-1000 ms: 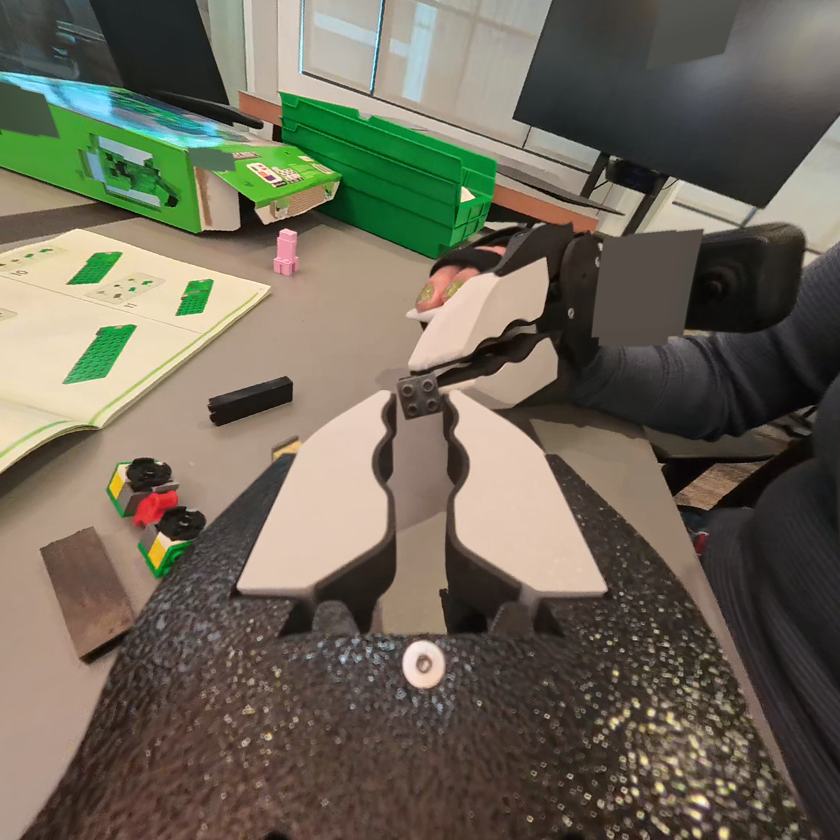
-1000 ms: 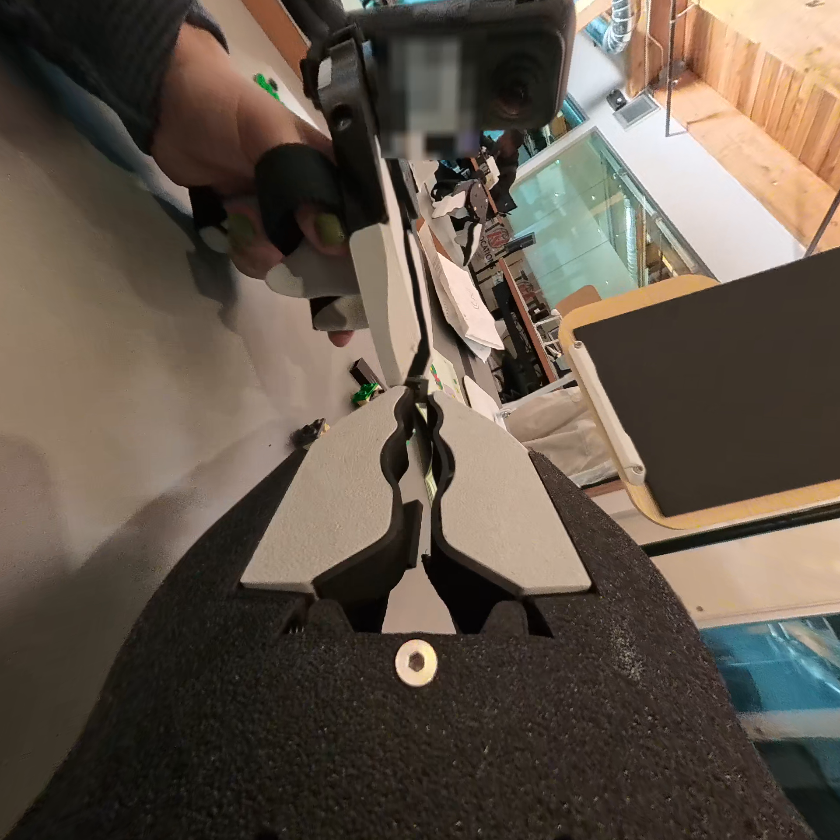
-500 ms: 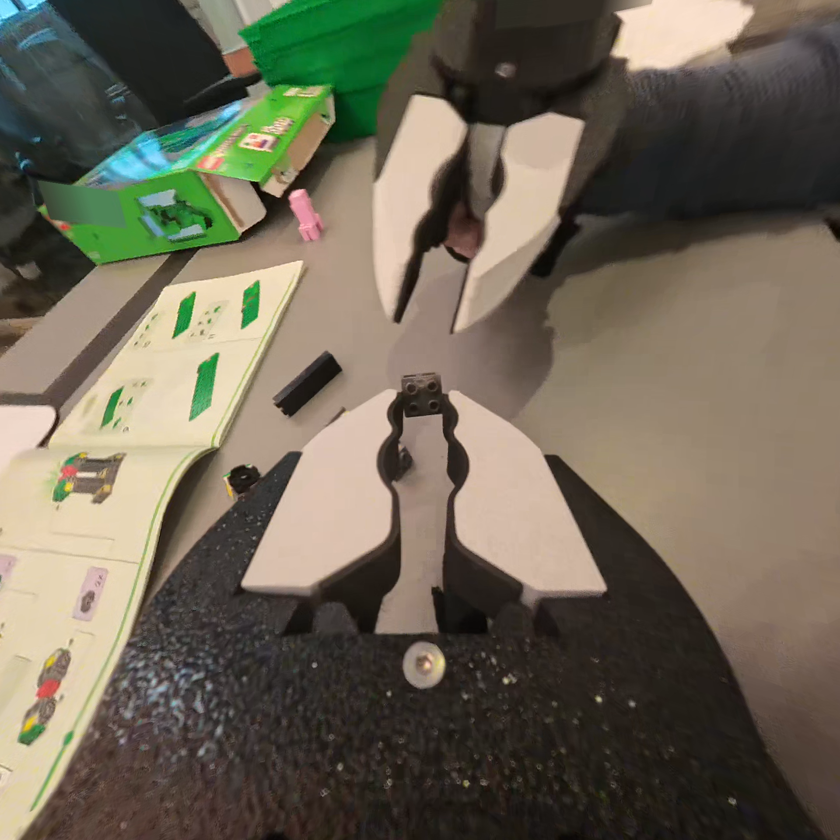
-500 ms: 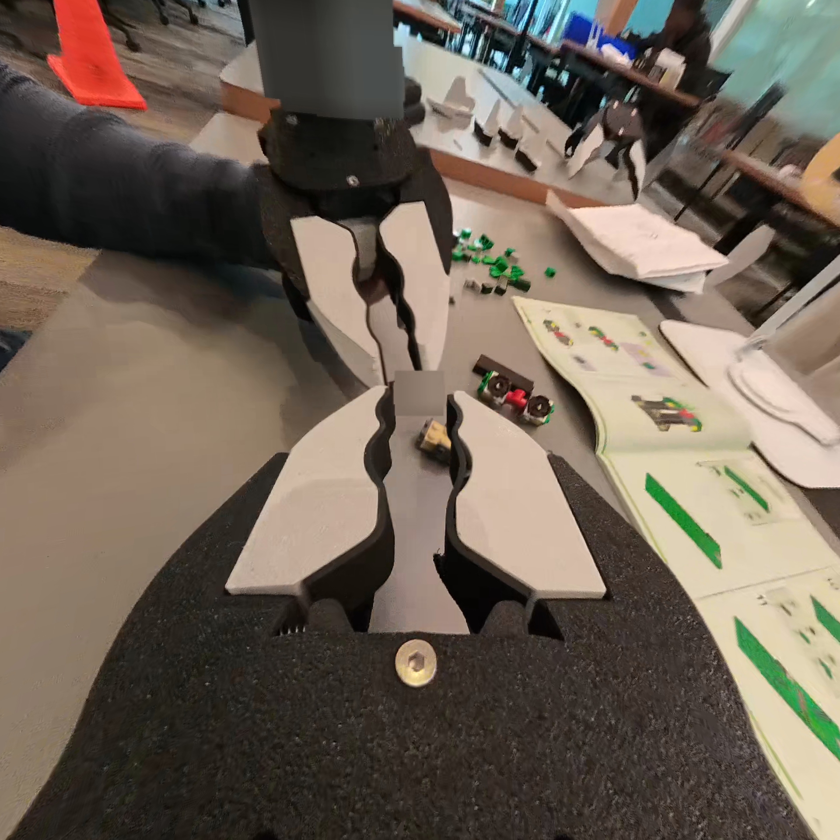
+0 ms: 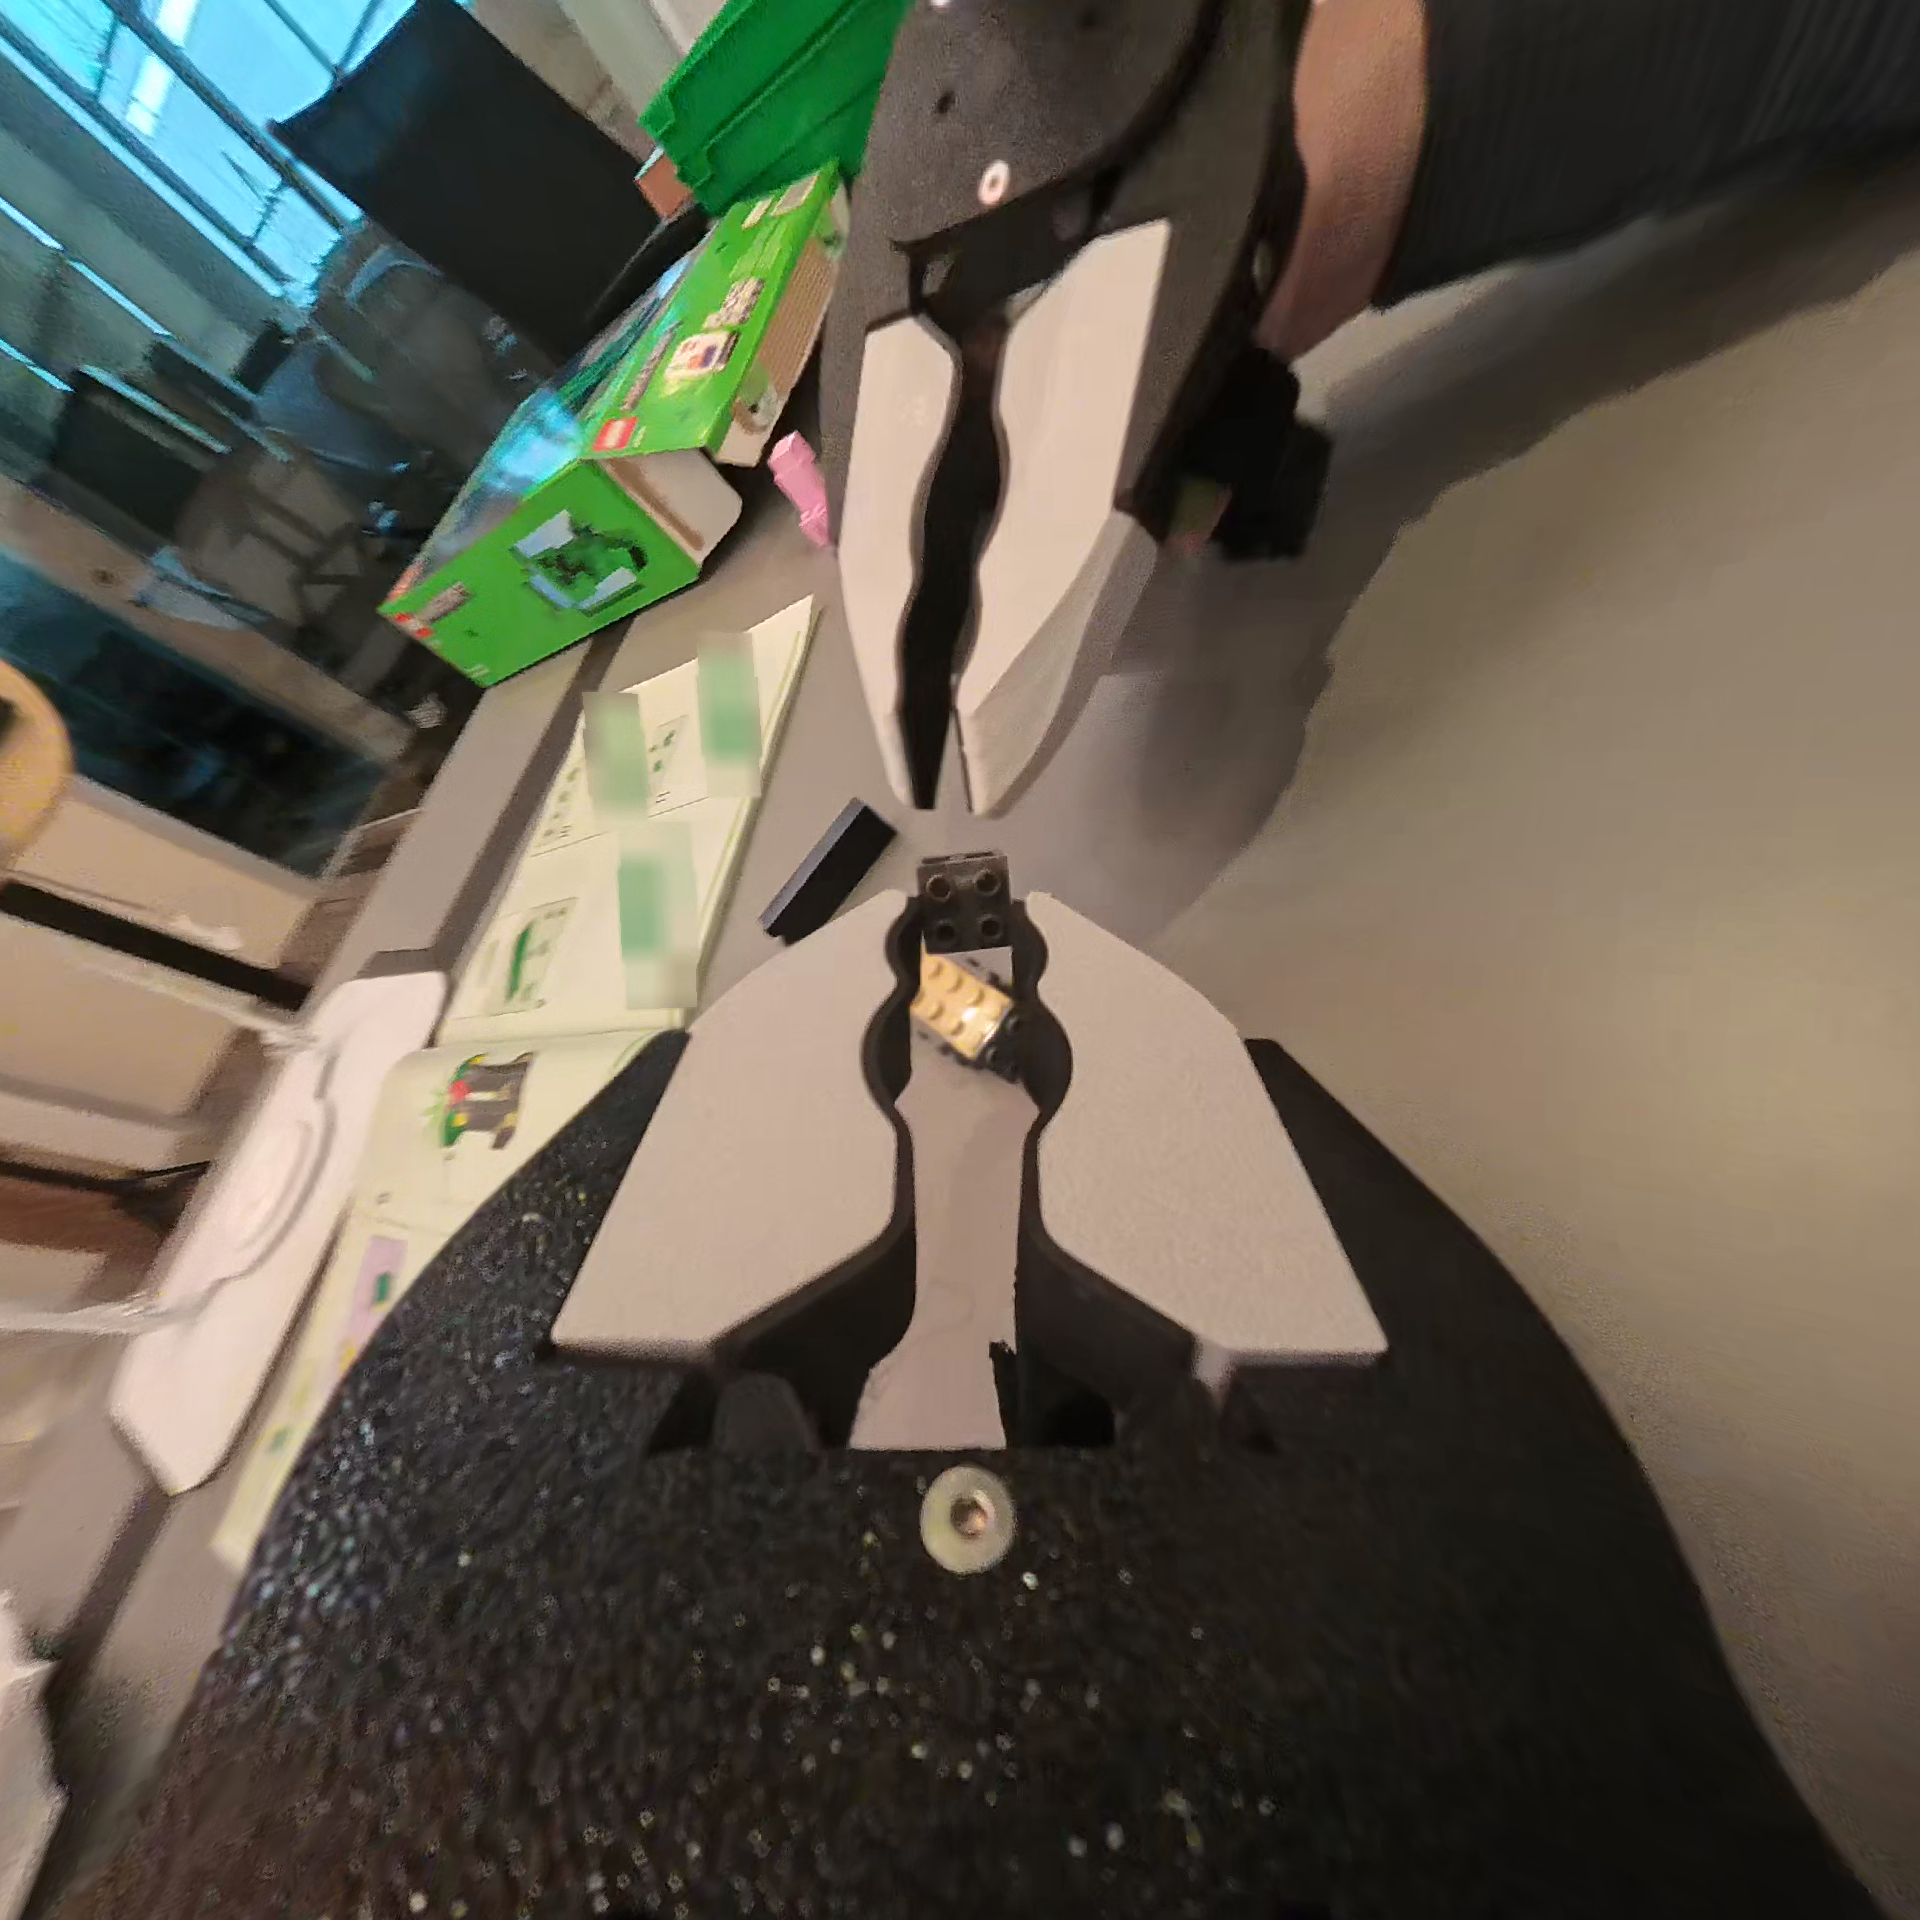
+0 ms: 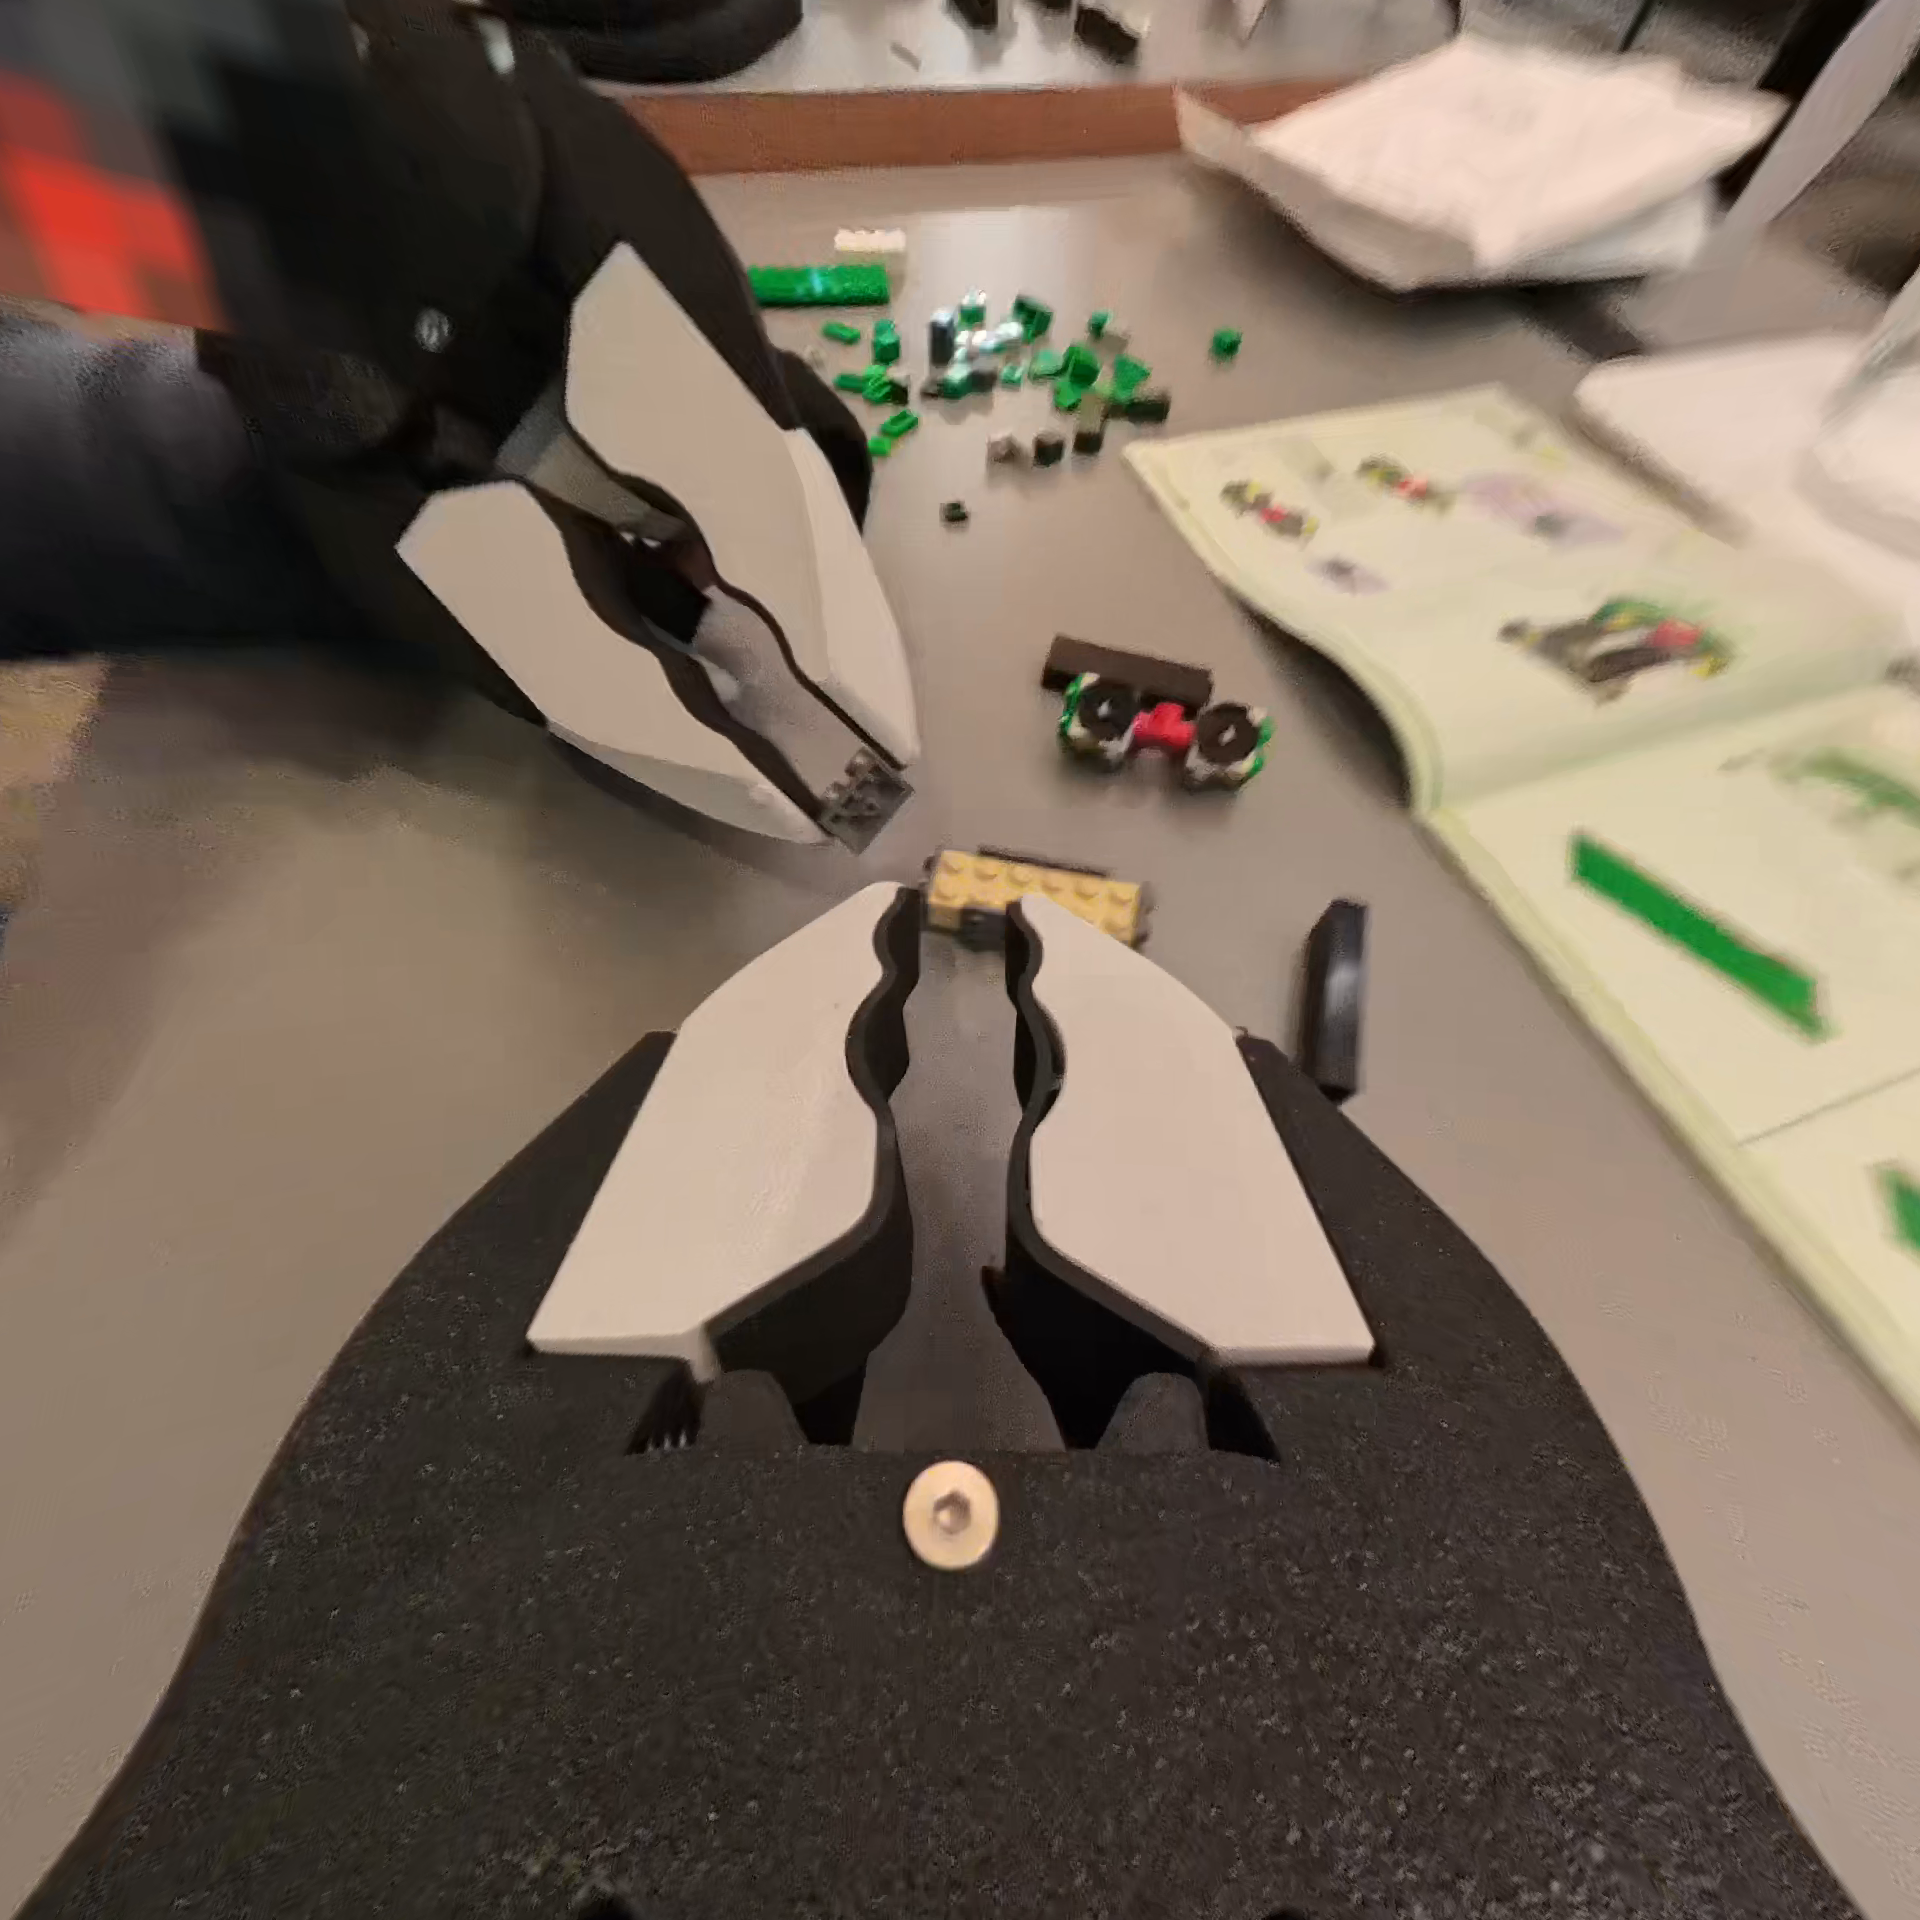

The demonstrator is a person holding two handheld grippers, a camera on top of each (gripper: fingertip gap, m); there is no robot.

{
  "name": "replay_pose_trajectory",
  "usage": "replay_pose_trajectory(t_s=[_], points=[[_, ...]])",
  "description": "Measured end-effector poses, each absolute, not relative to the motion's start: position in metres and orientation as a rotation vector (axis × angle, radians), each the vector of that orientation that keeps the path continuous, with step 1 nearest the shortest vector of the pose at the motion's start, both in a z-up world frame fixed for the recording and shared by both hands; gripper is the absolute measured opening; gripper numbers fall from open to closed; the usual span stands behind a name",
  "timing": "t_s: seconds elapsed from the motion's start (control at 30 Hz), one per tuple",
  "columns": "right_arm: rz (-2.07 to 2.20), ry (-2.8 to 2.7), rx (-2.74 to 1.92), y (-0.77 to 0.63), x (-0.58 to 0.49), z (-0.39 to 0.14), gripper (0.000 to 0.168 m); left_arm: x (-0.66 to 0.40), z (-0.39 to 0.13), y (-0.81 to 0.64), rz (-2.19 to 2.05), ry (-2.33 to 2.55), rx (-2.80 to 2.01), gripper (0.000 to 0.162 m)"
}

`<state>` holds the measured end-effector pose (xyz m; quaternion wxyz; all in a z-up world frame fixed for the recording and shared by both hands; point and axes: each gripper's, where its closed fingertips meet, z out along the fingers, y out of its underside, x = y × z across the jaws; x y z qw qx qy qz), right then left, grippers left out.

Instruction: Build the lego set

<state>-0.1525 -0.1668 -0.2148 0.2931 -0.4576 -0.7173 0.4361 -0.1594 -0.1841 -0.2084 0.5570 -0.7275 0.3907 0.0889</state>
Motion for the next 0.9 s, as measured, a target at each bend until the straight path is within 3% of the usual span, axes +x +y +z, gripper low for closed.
replay_pose_trajectory(t_s=[0.2, 0.9], points=[[1.496, -1.904, -1.427, -0.182, -0.151, -0.215, 0.022, -0.154, -0.216, -0.186, 0.276, 1.011, -1.707, 0.016], [1.490, -2.039, -1.356, -0.197, -0.142, -0.220, 0.020, -0.140, -0.221, -0.198, 0.198, 1.126, -1.656, 0.016]])
